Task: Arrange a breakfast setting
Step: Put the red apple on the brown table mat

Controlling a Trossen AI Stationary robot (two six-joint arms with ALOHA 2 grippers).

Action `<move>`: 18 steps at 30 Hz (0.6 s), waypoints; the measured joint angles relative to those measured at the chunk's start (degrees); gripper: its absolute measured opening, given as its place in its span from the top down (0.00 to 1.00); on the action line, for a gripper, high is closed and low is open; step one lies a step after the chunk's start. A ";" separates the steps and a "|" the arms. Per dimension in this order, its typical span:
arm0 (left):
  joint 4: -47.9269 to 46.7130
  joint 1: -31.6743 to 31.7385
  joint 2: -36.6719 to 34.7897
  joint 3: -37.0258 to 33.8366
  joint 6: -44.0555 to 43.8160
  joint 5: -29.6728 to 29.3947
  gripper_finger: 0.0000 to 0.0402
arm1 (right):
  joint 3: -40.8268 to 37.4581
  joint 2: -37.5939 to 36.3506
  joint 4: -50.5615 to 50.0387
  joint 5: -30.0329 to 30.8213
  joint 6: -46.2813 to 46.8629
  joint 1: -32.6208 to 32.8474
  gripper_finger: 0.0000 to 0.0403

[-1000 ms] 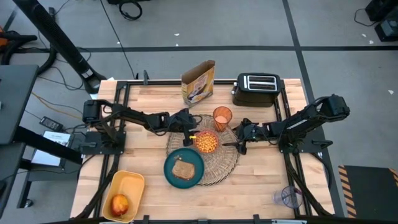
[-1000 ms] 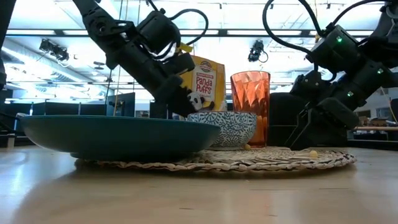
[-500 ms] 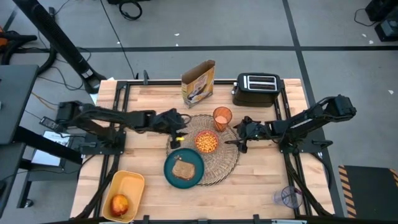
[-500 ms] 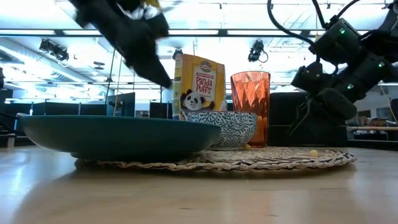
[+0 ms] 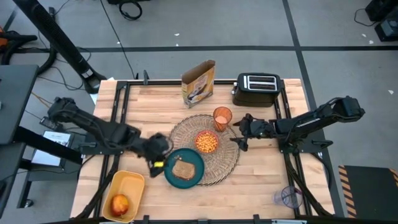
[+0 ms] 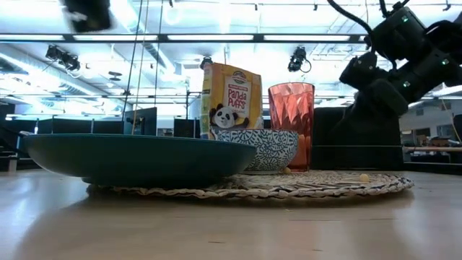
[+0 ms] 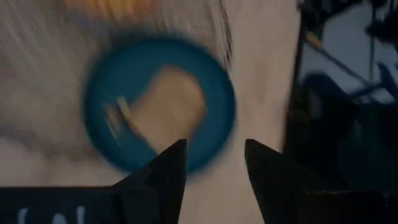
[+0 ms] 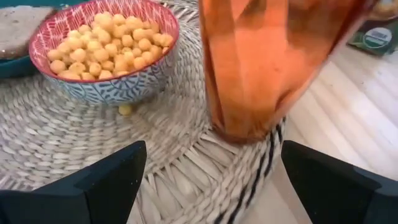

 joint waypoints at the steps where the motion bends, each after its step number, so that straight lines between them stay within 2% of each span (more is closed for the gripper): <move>1: -1.44 -1.91 -0.01 0.43 -3.28 1.27 0.57 | 0.02 -0.67 -0.62 0.02 -0.16 0.04 0.05; 4: -1.34 -7.12 -0.02 0.86 -13.07 3.45 0.57 | 0.02 -1.80 -0.50 0.38 -1.34 0.12 0.05; 11: -1.37 -18.79 0.01 0.60 -35.98 3.20 0.57 | 0.02 -3.47 -0.62 0.93 -3.26 1.22 0.05; 18: -0.14 -28.03 1.17 0.60 -55.55 -3.22 0.57 | 0.02 -5.29 -1.78 0.96 -3.21 4.09 0.05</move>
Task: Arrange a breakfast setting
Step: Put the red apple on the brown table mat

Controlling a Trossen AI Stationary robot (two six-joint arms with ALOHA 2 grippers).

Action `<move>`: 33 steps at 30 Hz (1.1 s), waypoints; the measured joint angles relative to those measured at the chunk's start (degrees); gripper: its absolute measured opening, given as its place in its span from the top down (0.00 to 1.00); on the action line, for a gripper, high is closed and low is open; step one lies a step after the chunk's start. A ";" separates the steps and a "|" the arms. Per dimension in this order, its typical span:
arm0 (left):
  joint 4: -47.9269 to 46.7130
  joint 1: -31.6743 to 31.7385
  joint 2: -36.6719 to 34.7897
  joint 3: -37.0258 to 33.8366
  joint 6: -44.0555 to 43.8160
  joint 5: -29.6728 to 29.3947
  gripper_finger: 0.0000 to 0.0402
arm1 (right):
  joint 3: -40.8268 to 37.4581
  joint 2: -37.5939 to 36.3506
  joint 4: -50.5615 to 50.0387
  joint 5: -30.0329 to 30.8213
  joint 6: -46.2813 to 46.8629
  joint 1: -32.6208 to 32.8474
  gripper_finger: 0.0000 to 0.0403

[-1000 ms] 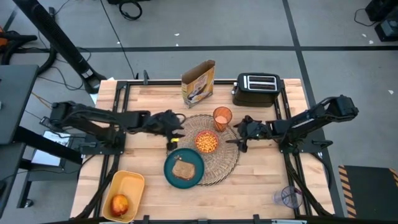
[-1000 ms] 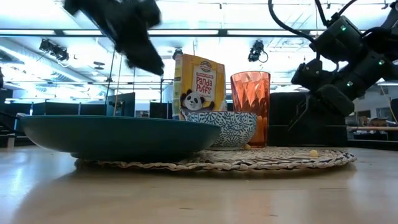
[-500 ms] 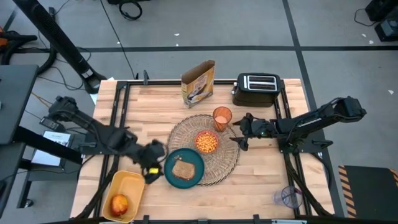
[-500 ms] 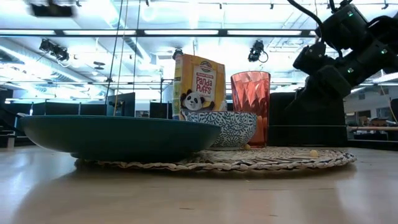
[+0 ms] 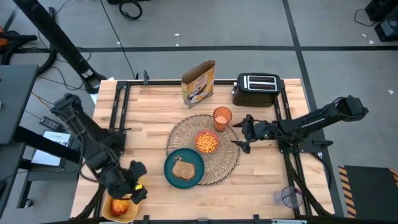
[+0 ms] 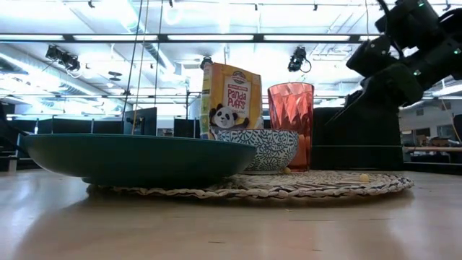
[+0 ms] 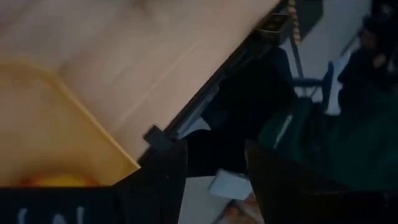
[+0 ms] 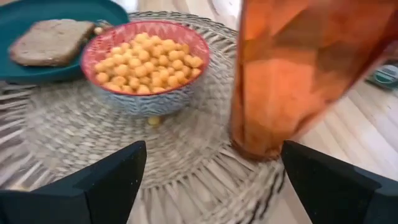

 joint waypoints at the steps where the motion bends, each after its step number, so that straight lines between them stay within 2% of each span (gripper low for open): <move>1: -0.10 -1.10 0.38 -0.02 -3.13 -0.15 0.57 | 0.00 -0.04 0.03 0.23 0.02 0.60 0.05; 6: -0.24 -5.47 2.92 -0.07 -14.36 2.02 0.57 | 0.02 -0.61 0.19 2.98 -0.83 2.67 0.05; 12: -2.17 -8.70 6.48 -0.07 -23.07 3.46 0.53 | 0.02 -0.64 0.55 3.28 -2.55 3.08 0.05; 22: 0.23 -9.88 11.44 -0.07 -29.90 3.58 0.29 | 0.02 -0.64 1.21 1.99 -4.57 3.08 0.05; 24: 0.12 -9.60 12.64 -0.07 -30.58 6.75 0.26 | 0.02 -0.64 1.26 1.75 -5.92 3.08 0.05; 29: -1.18 -8.83 14.57 -0.07 -32.64 20.50 0.22 | 0.02 -0.64 1.49 1.77 -8.26 3.01 0.05; 33: -1.89 -8.84 14.58 -0.07 -33.25 22.19 0.22 | 0.02 -0.64 1.65 1.76 -9.08 2.96 0.05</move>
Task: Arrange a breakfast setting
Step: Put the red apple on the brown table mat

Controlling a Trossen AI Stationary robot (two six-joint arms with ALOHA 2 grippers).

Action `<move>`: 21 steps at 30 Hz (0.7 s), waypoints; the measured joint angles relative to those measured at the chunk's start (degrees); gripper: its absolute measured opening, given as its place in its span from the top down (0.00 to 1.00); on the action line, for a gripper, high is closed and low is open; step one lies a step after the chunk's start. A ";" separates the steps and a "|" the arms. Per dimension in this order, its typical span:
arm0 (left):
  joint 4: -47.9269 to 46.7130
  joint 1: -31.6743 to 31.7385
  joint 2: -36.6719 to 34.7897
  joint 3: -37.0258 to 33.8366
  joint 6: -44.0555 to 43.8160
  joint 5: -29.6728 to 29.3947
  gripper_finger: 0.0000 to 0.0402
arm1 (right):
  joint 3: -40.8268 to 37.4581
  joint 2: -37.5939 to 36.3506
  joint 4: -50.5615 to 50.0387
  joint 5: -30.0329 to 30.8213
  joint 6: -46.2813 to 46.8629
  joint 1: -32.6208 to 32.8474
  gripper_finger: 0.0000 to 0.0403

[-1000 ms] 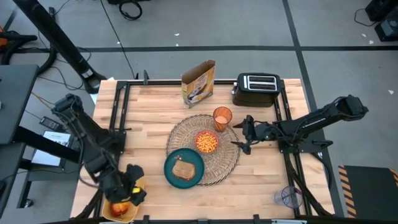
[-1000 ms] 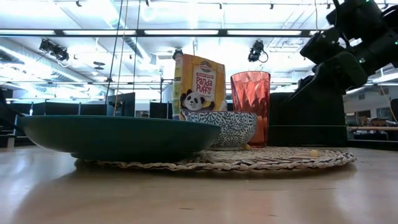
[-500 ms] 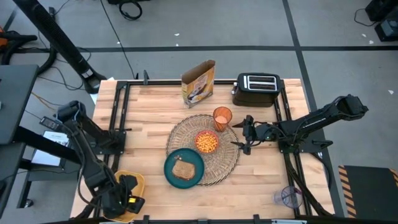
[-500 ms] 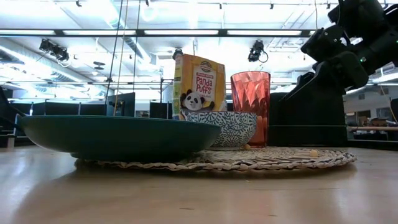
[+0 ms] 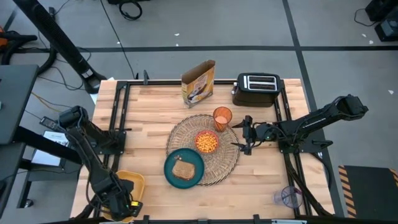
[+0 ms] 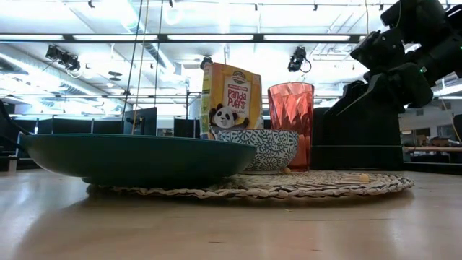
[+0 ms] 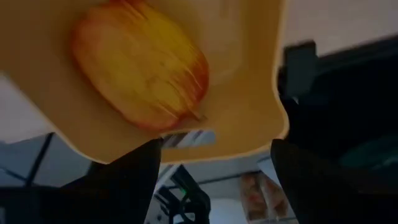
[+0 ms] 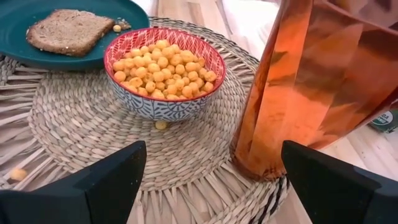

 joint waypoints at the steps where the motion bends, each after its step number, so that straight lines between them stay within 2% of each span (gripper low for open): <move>1: -1.13 0.02 0.03 0.00 -0.10 0.47 0.22 | 0.00 0.00 0.01 -0.01 0.00 -0.04 0.05; 6: -8.65 0.20 1.19 -0.02 -0.36 3.36 0.22 | 0.00 0.00 -0.30 -0.31 -0.25 -0.05 0.05; 15: -2.93 2.94 2.02 0.02 0.42 3.56 0.22 | 0.00 0.00 -0.46 -0.41 -0.90 -0.05 0.05; 21: -3.11 3.19 4.02 0.02 1.67 8.53 0.22 | 0.00 0.00 -0.90 -0.43 -0.87 -0.05 0.05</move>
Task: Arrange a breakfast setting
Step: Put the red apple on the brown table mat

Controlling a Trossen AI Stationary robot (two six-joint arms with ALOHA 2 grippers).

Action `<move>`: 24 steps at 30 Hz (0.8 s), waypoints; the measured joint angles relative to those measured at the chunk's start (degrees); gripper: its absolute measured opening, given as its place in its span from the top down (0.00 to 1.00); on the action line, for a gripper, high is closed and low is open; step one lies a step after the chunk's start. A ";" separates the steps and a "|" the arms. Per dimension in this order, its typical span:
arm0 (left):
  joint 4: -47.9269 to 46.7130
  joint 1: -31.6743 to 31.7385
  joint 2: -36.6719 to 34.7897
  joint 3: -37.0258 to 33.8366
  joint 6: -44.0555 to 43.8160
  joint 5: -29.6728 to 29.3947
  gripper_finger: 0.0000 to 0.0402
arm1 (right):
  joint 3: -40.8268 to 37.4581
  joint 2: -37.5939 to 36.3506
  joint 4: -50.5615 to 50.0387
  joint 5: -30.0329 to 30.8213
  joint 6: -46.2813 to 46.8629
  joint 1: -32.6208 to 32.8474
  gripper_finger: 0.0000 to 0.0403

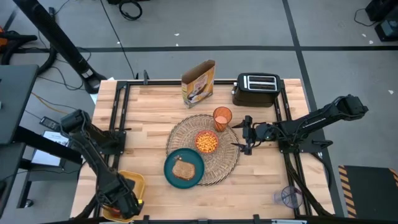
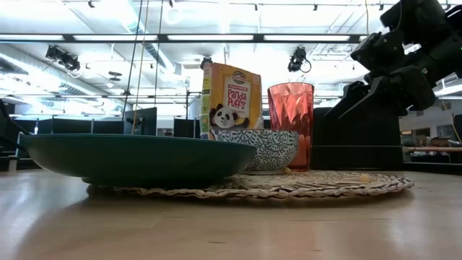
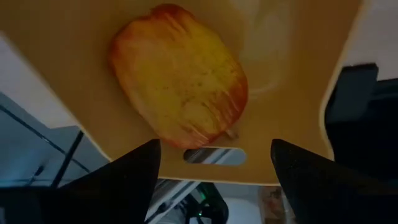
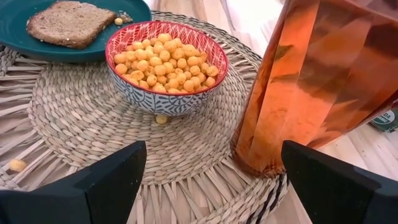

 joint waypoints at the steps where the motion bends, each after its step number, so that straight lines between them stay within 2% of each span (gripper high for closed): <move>1: 0.32 -0.07 0.14 0.00 0.00 0.02 0.22 | 0.00 0.00 0.00 -0.01 0.00 0.00 0.05; 7: 2.18 -0.04 0.14 -1.51 -0.43 0.61 0.22 | 0.00 0.00 -0.16 -0.47 0.81 0.07 0.05; 11: 3.62 0.20 0.14 -3.11 -0.12 3.45 0.22 | 0.00 0.00 -0.61 -1.49 1.54 0.09 0.05; 17: 2.10 2.81 -0.26 -3.22 5.43 1.45 0.22 | 0.00 0.00 -0.55 -1.53 1.51 0.11 0.05; 21: -2.22 5.52 -1.69 -2.62 11.15 -0.56 0.22 | 0.00 0.00 0.30 -1.52 1.53 0.00 0.05; 24: -10.97 6.13 -3.34 -0.77 12.66 -1.75 0.22 | 0.00 0.00 0.71 -1.53 1.57 0.00 0.05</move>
